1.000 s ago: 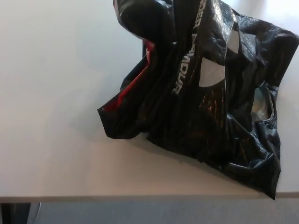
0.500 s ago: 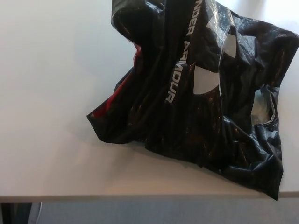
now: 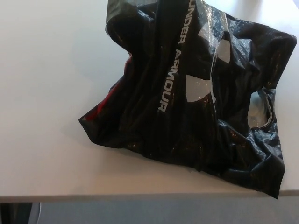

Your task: A plastic bag is kept in the middle of the desk and the robot uses both its hands to grab the bag from the left and right and brings its hands close together to compress the bag

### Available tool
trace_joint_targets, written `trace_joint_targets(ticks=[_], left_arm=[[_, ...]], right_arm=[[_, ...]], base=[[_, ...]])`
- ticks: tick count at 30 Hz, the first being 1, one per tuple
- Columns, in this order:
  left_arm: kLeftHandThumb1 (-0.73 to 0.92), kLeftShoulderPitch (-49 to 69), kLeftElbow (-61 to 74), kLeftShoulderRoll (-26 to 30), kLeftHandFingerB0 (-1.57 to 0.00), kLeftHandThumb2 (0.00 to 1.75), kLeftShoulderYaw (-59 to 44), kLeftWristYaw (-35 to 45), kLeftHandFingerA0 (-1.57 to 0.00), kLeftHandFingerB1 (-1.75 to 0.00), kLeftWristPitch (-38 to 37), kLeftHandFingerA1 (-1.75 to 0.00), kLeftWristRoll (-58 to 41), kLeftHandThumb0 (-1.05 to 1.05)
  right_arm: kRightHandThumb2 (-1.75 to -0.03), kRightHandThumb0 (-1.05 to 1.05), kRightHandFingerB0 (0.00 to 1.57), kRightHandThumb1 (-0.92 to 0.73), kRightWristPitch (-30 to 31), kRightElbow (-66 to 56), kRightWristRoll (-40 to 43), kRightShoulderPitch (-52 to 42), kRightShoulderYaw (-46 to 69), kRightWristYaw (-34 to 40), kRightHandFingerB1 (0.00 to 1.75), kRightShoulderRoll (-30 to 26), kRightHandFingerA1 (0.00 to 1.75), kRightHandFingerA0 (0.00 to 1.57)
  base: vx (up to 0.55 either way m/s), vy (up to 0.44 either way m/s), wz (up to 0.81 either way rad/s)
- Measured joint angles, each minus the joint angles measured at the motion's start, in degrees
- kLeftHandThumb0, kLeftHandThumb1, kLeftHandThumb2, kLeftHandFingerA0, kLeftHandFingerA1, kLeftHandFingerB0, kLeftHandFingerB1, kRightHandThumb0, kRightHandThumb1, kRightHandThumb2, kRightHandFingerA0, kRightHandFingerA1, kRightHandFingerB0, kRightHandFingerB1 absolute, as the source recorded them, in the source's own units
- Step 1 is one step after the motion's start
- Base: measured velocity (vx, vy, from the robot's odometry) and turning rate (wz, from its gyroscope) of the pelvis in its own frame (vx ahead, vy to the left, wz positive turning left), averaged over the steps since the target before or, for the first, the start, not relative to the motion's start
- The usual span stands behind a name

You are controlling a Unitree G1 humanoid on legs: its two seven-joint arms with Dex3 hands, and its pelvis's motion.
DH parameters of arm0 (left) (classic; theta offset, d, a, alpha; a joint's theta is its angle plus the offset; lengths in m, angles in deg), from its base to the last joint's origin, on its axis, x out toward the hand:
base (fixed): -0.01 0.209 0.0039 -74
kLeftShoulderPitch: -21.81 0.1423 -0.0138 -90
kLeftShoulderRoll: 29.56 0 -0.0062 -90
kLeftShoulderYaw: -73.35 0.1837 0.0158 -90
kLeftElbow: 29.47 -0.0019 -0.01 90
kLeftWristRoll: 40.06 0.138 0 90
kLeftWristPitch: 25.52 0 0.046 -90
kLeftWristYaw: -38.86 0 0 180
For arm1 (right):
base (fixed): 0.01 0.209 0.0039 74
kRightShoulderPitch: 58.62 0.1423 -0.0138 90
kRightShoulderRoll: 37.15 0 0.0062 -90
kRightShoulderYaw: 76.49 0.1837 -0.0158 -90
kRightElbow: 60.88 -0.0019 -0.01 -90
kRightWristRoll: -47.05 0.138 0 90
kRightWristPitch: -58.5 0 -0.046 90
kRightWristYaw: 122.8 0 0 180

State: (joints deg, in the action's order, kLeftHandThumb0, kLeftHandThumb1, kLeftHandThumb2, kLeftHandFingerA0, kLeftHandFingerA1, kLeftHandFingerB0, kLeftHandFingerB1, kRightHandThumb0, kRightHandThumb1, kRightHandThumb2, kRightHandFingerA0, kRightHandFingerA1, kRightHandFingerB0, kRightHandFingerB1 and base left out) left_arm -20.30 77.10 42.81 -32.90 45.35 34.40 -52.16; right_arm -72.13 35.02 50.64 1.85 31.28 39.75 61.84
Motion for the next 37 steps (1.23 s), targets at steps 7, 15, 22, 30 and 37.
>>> trace_joint_targets(ticks=[7,15,22,30,37], left_arm=[[0.82,3.15,-3.61,-1.19,-0.11,1.13,3.19,1.65,0.00,-0.31,-5.92,-0.33,0.12,-0.71],[0.82,1.79,-7.03,-1.37,-0.12,1.13,4.08,2.56,0.00,-0.30,-12.18,-0.31,0.26,-0.72],[0.92,1.72,-8.30,-1.32,-0.09,0.78,4.96,4.01,-0.05,-0.22,-17.66,-0.24,0.16,-0.68],[0.92,1.19,-9.87,-1.18,-0.12,0.81,5.54,5.22,-0.08,-0.26,-22.83,-0.30,0.05,-0.69],[0.65,-0.89,-9.97,-0.32,0.00,1.19,5.84,5.60,-0.01,-0.48,-23.34,-0.50,0.09,-0.32]], right_arm=[[-1.03,-0.88,0.00,-0.75,-4.93,0.11,-2.60,-2.96,-1.10,0.91,0.16,3.05,0.19,0.00],[-1.06,-0.91,0.00,-0.77,-9.18,-0.17,-4.23,-3.32,-2.89,1.48,0.13,4.27,0.16,0.00],[-1.07,-0.88,0.00,-0.77,-13.11,-0.23,-5.63,-3.64,-3.99,2.12,0.16,4.44,0.18,0.00],[-1.02,-0.86,0.00,-0.75,-15.79,-0.80,-6.87,-4.12,-4.66,3.57,0.14,4.27,0.15,0.00],[-1.00,-0.82,0.00,-0.72,-16.73,-0.15,-7.74,-3.83,-5.54,4.44,0.14,3.88,0.17,0.00]], base=[[0.00,0.000,0.00],[0.00,0.000,0.00],[0.00,0.000,0.00],[0.00,0.000,0.00],[0.00,0.000,0.00]])
